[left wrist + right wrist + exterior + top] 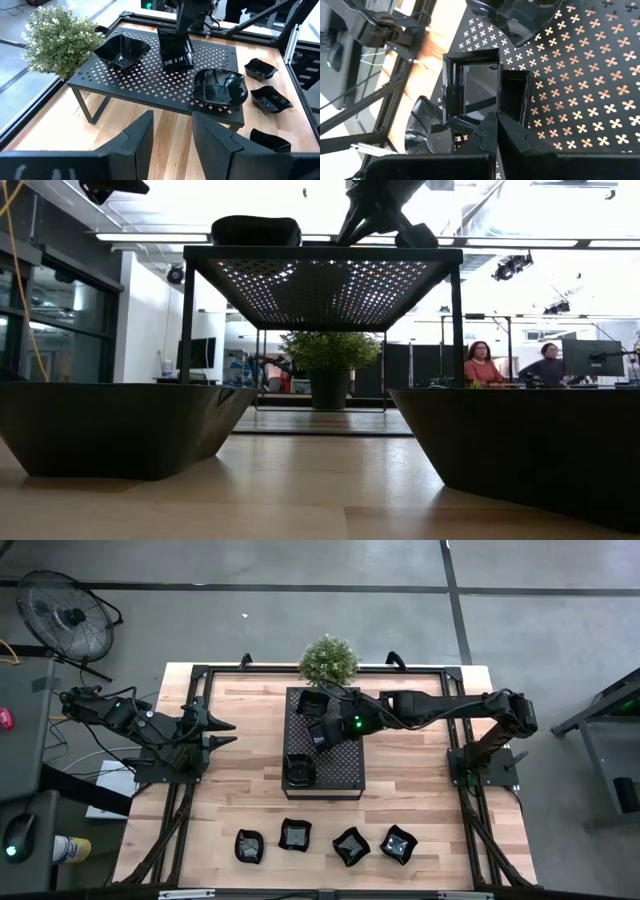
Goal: Pick & Place Mini shaped plates
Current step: Stack the square plate on top of the square plates on the shelf
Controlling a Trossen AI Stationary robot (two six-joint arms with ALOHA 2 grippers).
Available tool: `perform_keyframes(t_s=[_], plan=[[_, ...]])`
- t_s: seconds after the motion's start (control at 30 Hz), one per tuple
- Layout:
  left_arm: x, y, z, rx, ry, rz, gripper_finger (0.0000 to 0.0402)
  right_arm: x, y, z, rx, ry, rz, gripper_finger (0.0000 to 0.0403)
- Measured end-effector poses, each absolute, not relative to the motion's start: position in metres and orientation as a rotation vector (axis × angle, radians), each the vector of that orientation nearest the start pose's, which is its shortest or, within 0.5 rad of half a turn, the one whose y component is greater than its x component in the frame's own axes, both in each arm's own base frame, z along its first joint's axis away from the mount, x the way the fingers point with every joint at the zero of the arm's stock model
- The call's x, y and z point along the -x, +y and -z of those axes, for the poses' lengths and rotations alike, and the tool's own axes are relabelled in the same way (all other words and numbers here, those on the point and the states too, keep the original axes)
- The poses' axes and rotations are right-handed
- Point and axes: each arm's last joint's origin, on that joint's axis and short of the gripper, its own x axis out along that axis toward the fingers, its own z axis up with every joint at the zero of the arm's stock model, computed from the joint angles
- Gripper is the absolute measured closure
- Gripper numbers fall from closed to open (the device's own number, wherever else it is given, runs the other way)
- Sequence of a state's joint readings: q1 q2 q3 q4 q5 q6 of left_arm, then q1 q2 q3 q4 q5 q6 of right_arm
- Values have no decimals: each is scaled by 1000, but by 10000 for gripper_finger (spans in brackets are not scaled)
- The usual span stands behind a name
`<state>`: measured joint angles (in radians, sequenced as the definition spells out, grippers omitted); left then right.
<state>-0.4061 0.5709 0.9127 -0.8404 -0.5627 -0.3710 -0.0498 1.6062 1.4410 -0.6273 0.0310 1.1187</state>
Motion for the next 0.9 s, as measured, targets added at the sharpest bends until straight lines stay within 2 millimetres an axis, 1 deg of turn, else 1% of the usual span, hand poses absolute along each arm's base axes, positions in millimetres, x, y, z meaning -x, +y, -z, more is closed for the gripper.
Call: perform_keyframes(t_s=[0.27,0.47,0.67,0.9], plan=[[-88,-21,-341,132,405,-231,268,-348,-18,-313,-1061,694,524,403],[-88,-21,-341,132,405,-231,268,-351,-7,-310,-1048,714,519,403],[-88,-21,-341,132,405,-231,268,-349,-9,-311,-1048,701,539,403],[-88,-21,-341,133,405,-231,268,-352,-8,-304,-1046,740,549,402]])
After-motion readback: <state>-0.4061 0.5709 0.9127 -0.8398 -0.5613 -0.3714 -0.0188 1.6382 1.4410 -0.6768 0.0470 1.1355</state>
